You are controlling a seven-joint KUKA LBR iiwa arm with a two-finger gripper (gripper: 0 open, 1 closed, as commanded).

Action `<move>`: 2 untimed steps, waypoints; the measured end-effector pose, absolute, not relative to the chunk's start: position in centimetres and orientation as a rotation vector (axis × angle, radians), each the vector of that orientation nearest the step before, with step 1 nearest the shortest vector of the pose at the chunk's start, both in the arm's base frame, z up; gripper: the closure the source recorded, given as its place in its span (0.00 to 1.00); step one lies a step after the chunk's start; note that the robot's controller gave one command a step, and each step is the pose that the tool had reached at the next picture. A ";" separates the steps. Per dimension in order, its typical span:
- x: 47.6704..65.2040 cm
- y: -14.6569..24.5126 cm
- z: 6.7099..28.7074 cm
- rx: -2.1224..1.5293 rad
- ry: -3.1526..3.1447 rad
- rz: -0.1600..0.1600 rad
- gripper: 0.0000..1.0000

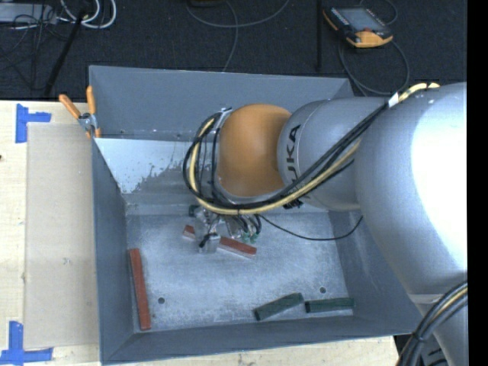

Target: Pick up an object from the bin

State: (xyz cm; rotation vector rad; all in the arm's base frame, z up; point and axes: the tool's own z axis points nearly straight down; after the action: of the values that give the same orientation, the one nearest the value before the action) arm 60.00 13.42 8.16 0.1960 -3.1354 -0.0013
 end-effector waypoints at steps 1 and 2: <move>58.5 5.4 7.3 0.172 -3.145 -0.002 1.00; 58.3 5.6 7.0 0.176 -3.138 -0.001 0.00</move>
Offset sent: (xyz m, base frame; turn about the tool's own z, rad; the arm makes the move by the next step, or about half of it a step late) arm -0.0178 -0.0784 -0.0116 0.0101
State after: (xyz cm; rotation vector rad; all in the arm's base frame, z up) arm 58.28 5.56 7.02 0.1760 -3.1375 -0.0012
